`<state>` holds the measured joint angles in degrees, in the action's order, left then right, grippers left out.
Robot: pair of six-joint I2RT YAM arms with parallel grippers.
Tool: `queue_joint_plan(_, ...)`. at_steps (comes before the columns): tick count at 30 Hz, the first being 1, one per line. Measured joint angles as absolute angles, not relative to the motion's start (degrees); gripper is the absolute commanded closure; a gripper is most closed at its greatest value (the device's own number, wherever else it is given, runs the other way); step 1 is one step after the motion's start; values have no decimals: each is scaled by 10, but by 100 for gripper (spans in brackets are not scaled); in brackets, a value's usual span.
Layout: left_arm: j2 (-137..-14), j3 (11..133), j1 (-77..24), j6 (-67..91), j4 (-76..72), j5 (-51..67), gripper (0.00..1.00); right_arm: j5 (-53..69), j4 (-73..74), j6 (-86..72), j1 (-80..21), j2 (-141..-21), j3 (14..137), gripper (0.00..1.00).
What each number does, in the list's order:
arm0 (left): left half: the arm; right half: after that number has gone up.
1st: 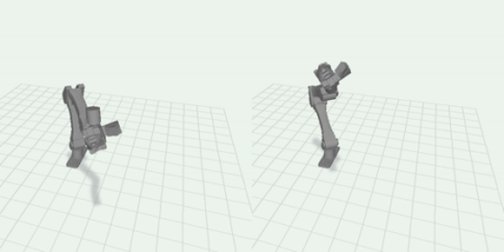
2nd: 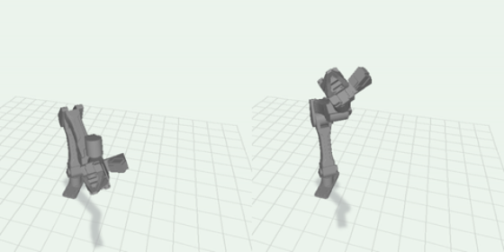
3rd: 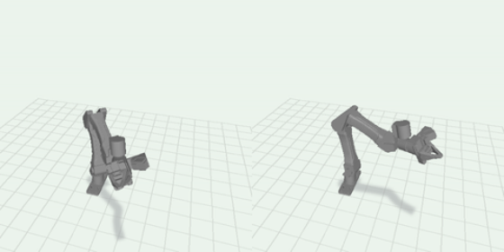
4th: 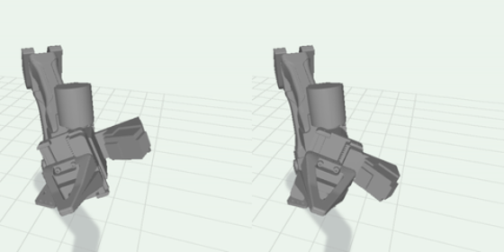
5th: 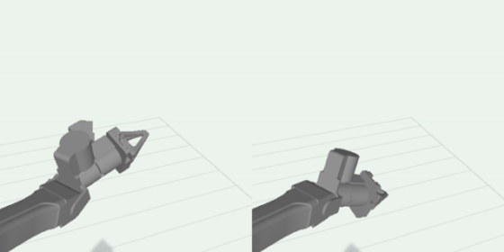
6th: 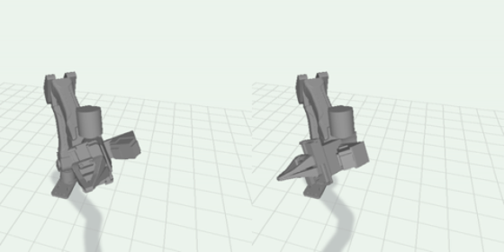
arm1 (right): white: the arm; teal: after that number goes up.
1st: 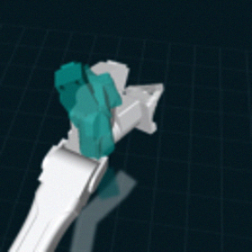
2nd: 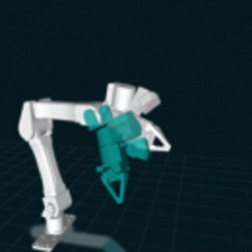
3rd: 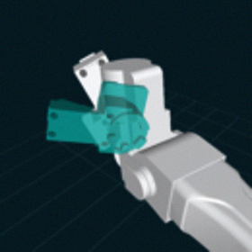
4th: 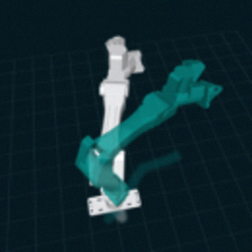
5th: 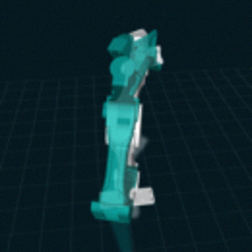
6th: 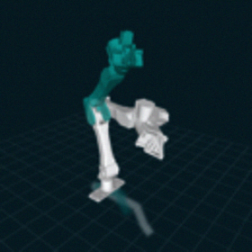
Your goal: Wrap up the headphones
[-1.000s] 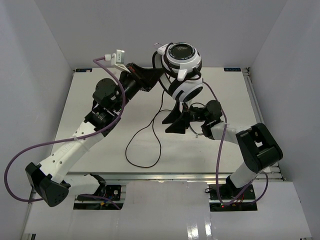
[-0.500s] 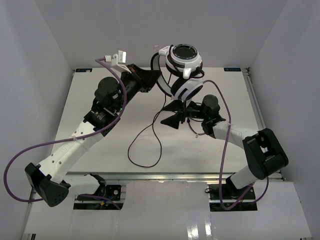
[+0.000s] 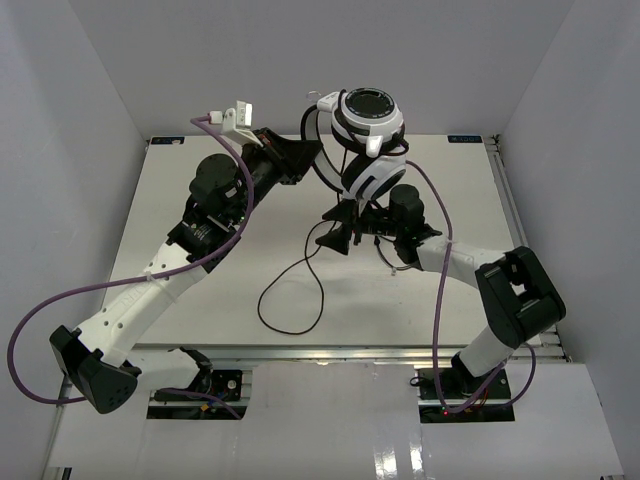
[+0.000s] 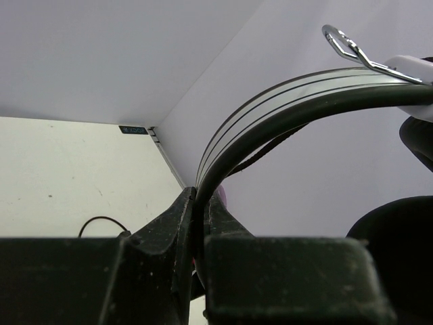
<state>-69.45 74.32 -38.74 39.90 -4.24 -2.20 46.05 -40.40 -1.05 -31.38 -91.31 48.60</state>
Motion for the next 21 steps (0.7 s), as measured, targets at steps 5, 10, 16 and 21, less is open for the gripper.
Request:
queue_joint_plan(5,-695,743,-387,401,-43,-22,100,473,-467,-51,-314,-942,484,28)
queue_joint_plan(10,-695,743,-387,410,-46,-33,100,508,-623,-184,-322,-997,484,87)
queue_joint_plan(16,-684,715,-388,446,-63,-83,100,520,-704,-297,-344,-1018,479,92)
queue_joint_plan(21,-682,708,-388,462,-63,-114,100,522,-725,-334,-350,-1015,466,92)
